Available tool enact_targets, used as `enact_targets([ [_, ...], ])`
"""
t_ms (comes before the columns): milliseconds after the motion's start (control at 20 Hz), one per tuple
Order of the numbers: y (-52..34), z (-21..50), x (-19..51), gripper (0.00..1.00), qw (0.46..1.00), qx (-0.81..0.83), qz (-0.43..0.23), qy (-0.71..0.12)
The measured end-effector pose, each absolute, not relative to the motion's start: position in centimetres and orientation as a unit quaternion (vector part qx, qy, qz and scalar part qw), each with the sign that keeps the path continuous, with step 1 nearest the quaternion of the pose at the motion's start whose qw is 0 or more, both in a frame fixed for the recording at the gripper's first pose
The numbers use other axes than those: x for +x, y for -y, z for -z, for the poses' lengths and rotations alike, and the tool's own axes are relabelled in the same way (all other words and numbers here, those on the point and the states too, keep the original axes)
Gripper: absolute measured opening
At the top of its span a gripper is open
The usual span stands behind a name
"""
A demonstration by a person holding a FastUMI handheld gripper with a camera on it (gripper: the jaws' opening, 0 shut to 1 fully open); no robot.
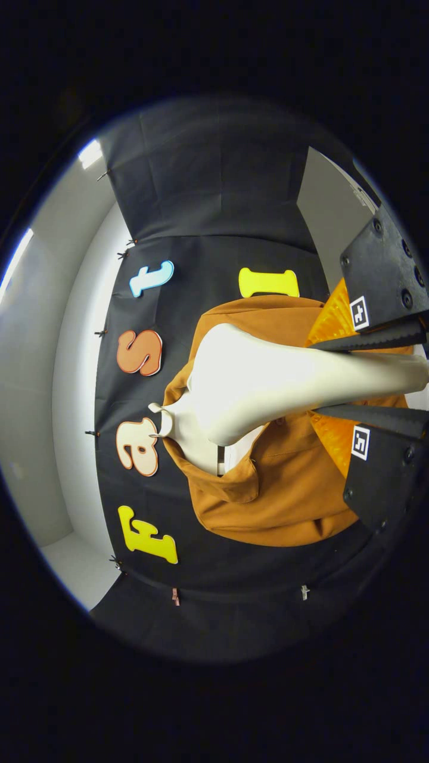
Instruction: Iron the clothes twice with a garment steamer, once on the left side and once on the right side.
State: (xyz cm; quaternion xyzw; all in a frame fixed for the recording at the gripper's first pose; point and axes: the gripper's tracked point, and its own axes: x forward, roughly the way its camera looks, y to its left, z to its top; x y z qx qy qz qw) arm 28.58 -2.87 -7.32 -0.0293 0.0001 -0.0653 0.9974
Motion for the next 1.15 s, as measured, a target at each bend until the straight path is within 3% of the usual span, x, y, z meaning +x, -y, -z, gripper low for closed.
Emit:
enact_targets([
  [1150, 2.95, 8.22, 28.97, 0.43, 0.996, -0.032, 0.077, -0.004],
])
